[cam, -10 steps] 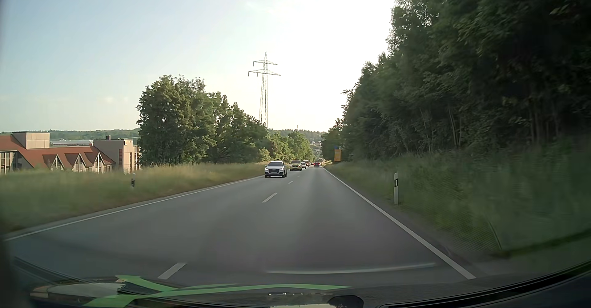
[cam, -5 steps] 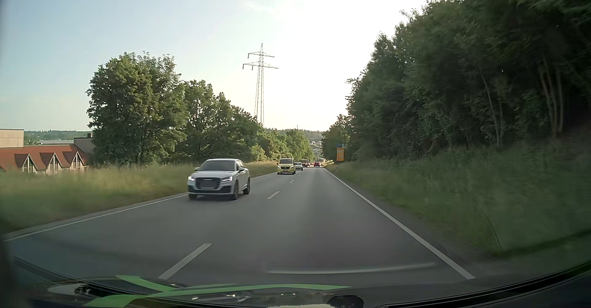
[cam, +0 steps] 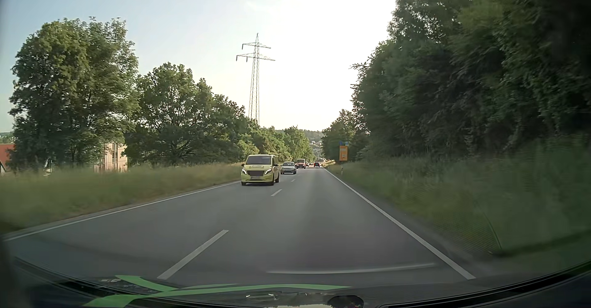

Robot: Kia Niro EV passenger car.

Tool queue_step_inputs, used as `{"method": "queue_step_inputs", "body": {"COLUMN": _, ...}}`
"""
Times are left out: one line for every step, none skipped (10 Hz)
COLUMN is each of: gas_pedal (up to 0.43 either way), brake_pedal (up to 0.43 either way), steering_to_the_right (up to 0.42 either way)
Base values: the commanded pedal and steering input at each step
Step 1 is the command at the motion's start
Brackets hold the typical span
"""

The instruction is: Follow the waypoints while adhering to traffic rules and regulations

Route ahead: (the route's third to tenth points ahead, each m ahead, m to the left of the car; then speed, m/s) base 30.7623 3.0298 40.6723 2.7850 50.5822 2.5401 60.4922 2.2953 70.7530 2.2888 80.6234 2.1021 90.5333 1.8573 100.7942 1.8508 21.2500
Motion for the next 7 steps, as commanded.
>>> {"method": "queue_step_inputs", "body": {"gas_pedal": 0.087, "brake_pedal": 0.0, "steering_to_the_right": 0.001}}
{"method": "queue_step_inputs", "body": {"gas_pedal": 0.087, "brake_pedal": 0.0, "steering_to_the_right": 0.001}}
{"method": "queue_step_inputs", "body": {"gas_pedal": 0.087, "brake_pedal": 0.0, "steering_to_the_right": 0.001}}
{"method": "queue_step_inputs", "body": {"gas_pedal": 0.087, "brake_pedal": 0.0, "steering_to_the_right": 0.001}}
{"method": "queue_step_inputs", "body": {"gas_pedal": 0.098, "brake_pedal": 0.0, "steering_to_the_right": 0.002}}
{"method": "queue_step_inputs", "body": {"gas_pedal": 0.098, "brake_pedal": 0.0, "steering_to_the_right": 0.001}}
{"method": "queue_step_inputs", "body": {"gas_pedal": 0.098, "brake_pedal": 0.0, "steering_to_the_right": 0.002}}
